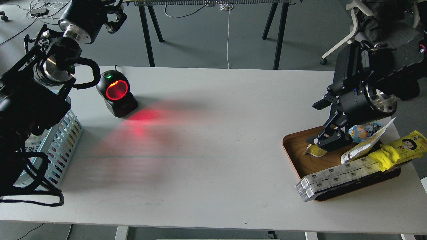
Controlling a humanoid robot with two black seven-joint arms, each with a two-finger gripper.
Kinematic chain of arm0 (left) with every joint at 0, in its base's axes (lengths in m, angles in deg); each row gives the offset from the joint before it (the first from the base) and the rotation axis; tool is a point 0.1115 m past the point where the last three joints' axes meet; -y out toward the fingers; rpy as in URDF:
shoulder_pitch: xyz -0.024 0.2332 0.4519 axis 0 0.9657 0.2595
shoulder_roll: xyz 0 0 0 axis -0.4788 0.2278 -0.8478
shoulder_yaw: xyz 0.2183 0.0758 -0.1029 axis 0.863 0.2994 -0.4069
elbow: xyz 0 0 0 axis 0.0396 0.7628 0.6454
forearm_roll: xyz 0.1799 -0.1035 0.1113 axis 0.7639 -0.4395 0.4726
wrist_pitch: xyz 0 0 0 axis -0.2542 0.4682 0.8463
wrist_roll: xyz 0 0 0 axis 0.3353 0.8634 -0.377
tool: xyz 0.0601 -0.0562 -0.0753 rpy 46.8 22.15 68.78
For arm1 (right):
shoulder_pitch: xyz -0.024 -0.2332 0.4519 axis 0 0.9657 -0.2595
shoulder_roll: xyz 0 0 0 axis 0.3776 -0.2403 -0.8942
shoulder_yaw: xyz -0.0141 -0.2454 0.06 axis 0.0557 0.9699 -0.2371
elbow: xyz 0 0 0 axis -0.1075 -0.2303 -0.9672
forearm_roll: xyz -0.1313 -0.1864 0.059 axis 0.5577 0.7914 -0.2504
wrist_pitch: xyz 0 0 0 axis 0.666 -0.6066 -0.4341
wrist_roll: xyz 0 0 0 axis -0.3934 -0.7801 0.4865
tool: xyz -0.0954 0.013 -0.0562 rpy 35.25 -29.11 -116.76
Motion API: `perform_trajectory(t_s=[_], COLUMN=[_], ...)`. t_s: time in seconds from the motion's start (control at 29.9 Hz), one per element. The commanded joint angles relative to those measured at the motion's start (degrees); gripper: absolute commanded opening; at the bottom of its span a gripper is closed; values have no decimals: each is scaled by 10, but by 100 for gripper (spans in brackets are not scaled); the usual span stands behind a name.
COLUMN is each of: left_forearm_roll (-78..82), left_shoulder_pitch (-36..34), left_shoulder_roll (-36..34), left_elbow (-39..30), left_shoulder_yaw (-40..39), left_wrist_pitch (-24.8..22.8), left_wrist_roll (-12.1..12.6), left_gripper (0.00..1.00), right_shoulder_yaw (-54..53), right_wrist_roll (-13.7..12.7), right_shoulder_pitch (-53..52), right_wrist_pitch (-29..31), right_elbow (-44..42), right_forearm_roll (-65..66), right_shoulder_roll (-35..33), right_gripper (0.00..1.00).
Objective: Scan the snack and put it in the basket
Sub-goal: 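Lower the right gripper onto the yellow snack pouch in the tray and grasp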
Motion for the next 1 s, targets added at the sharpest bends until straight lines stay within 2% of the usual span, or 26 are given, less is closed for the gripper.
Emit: perform_trajectory(t_s=[0.0, 0.3, 0.33, 0.4, 0.6, 0.97], left_forearm_roll=[0, 1, 1, 2, 3, 3], left_shoulder_pitch=[0, 0, 0, 0, 1, 1], left_shoulder_roll=[0, 3, 2, 3, 4, 8], left_elbow=[0, 0, 0, 0, 1, 2], left_shoulder_yaw=[0, 7, 7, 8, 11, 11], left_wrist_pitch=[0, 0, 0, 0, 0, 0], left_wrist_roll=[0, 0, 0, 0, 0, 0], left_gripper=[100, 100, 100, 100, 100, 100], right_shoulder_yaw=[27, 31, 29, 28, 28, 24], right_wrist_roll=[0, 0, 0, 0, 0, 0], right_shoulder_pitch=[9, 96, 104, 116, 125, 139], right_wrist_pitch=[-21, -40, -45, -59, -72, -75], right_elbow=[-13, -127, -140, -158, -161, -171], right_forearm_roll=[45, 66, 65, 65, 65, 60], right_shoulder_roll=[-1, -2, 1, 4, 9, 11], right_gripper=[95, 91, 89, 79, 57, 37])
